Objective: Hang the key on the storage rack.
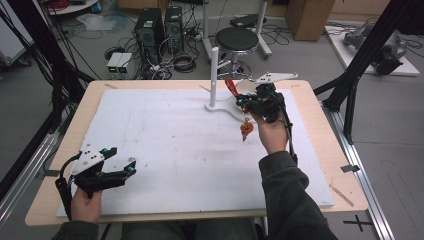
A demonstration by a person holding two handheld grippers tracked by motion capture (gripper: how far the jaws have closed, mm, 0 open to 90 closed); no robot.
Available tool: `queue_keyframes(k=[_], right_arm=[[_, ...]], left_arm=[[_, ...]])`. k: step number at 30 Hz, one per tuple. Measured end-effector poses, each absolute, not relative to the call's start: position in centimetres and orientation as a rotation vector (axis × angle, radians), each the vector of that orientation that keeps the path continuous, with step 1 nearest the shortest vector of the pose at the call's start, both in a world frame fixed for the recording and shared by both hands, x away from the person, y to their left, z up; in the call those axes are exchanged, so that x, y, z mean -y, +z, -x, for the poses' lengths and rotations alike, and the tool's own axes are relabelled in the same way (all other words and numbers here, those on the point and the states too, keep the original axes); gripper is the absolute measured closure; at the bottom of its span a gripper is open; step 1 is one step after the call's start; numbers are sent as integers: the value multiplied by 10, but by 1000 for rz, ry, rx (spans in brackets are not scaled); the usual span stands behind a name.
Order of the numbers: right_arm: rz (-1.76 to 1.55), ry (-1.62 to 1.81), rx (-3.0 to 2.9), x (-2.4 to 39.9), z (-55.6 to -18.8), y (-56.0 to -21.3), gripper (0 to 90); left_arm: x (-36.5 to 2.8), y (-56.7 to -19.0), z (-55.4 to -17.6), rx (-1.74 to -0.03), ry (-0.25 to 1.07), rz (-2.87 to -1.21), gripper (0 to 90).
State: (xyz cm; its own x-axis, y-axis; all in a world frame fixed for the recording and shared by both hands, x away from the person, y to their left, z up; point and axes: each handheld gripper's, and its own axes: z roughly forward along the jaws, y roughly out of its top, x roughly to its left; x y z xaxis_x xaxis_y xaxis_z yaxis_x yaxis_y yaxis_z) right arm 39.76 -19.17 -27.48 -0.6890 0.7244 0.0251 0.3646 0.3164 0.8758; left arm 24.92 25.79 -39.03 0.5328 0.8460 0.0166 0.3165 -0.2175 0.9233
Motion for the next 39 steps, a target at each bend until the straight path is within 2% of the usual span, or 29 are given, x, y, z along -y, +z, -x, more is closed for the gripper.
queue_keyframes(k=[39], right_arm=[[-1011,1256,-2217,151,-446,-280,863]], left_arm=[[-260,-390,-249,-969,676,-1772,205]])
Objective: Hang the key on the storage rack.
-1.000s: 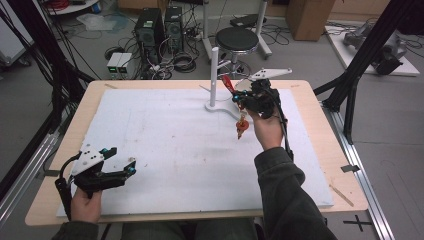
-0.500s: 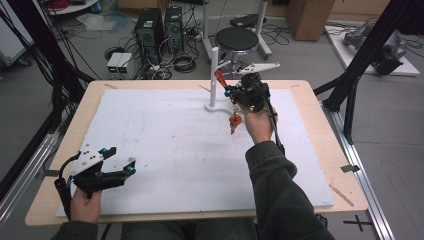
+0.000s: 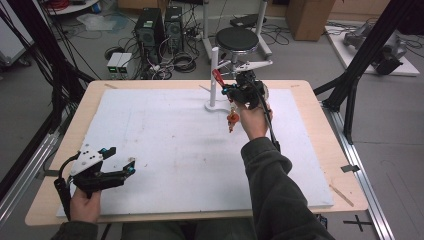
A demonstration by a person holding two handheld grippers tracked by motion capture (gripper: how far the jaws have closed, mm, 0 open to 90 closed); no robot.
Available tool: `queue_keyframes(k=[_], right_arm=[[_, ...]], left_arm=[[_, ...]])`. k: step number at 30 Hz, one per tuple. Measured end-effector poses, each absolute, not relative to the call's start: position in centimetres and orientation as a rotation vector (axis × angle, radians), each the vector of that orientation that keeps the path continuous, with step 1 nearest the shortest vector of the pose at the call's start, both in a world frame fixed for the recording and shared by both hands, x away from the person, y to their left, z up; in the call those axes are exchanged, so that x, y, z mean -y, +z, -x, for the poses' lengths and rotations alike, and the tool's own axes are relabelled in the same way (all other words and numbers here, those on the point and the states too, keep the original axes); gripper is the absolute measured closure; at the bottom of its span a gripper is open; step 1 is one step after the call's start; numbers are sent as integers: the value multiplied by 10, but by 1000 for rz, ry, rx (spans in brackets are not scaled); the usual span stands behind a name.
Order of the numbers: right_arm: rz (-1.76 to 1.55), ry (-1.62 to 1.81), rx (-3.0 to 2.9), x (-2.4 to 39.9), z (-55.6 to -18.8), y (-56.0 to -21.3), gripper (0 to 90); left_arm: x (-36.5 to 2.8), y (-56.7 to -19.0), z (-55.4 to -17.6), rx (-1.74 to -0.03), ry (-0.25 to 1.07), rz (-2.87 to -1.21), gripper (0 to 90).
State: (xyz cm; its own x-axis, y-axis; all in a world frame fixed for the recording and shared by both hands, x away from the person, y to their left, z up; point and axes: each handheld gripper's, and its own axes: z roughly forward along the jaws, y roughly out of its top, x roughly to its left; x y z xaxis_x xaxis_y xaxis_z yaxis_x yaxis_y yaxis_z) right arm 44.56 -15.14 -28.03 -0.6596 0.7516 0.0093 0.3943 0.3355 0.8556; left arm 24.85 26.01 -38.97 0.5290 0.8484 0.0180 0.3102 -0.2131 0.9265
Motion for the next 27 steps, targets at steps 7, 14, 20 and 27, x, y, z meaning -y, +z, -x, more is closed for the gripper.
queue_keyframes(k=[7,14,20,27], right_arm=[[-1027,1241,-2217,149,-452,-284,863],[-1048,1223,-2214,147,-457,-288,863],[-1065,1215,-2217,145,-461,-293,863],[-1073,1192,-2229,138,-467,-300,863]], left_arm=[[-259,-390,-248,-970,673,-1767,205],[-260,-390,-249,-970,674,-1771,205],[-260,-390,-249,-974,673,-1768,205],[-261,-390,-248,-980,678,-1766,205]])
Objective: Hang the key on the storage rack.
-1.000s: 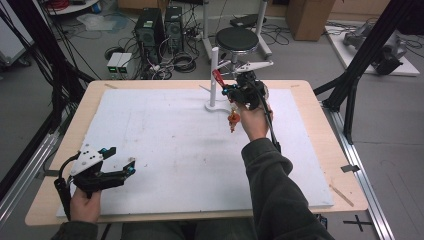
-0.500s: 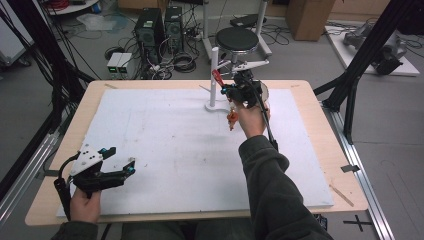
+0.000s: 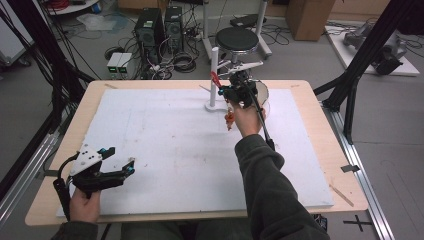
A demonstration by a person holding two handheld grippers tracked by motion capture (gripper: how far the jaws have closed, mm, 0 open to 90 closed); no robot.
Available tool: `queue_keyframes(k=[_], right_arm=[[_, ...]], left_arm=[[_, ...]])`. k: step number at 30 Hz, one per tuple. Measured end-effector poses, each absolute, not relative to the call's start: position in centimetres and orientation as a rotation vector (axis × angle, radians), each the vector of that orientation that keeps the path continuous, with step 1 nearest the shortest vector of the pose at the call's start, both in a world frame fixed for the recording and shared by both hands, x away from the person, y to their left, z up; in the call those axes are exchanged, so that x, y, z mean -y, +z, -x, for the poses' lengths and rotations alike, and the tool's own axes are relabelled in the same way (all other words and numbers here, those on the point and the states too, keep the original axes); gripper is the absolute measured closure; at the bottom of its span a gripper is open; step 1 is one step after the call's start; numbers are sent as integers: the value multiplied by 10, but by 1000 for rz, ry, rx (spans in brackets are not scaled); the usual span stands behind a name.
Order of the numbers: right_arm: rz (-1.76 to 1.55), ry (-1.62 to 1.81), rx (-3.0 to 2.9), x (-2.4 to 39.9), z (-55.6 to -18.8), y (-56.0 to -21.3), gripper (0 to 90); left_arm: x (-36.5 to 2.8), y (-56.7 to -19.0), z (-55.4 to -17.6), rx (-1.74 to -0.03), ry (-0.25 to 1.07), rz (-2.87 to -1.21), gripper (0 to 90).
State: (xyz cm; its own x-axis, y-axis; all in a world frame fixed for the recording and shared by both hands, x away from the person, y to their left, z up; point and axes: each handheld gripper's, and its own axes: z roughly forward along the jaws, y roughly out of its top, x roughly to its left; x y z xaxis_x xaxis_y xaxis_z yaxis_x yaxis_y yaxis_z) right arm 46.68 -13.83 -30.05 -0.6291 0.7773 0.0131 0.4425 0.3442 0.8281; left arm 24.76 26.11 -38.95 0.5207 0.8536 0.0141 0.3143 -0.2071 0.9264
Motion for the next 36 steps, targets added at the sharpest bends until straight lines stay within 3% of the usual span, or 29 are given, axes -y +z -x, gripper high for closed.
queue_keyframes(k=[36], right_arm=[[-1135,1100,-2259,132,-476,-321,863]], left_arm=[[-261,-390,-249,-967,678,-1769,205]])
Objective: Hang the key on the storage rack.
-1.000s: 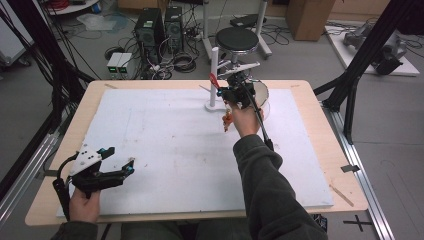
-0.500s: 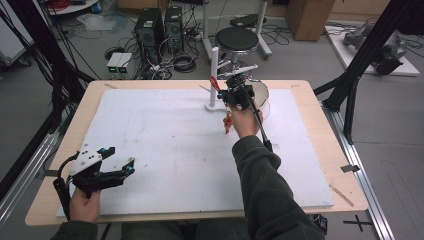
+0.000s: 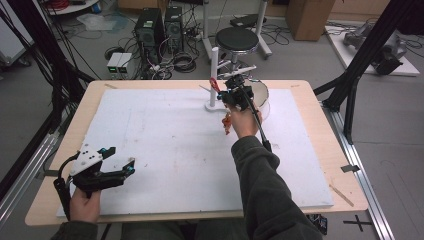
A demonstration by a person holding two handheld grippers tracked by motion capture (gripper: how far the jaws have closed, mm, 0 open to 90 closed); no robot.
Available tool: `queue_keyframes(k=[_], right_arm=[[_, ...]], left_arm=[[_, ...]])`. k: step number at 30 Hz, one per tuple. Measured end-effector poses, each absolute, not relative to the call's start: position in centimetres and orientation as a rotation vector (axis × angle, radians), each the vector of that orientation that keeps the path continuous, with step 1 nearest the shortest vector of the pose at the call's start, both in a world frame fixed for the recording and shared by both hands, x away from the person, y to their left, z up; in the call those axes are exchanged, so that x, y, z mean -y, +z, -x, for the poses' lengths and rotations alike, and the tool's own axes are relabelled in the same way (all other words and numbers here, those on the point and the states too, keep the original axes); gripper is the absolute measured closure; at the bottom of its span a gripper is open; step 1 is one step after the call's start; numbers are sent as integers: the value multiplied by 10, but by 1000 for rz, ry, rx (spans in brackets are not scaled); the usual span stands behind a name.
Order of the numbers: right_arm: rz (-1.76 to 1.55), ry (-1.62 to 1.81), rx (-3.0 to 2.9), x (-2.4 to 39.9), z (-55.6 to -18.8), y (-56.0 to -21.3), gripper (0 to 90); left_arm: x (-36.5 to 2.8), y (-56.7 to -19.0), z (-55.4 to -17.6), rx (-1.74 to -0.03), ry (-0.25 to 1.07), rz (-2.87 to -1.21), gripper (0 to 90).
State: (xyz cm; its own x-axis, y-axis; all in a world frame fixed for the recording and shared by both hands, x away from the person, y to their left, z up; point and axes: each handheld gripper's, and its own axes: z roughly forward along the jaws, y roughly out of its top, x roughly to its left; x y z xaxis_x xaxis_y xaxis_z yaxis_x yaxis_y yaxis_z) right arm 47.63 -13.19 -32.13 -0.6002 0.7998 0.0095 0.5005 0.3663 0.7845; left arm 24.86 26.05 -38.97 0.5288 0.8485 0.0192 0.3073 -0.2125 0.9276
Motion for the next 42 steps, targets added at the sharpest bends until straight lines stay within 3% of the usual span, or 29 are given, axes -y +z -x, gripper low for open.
queue_keyframes(k=[42], right_arm=[[-1196,1056,-2279,130,-490,-337,862]], left_arm=[[-261,-390,-249,-964,678,-1769,205]])
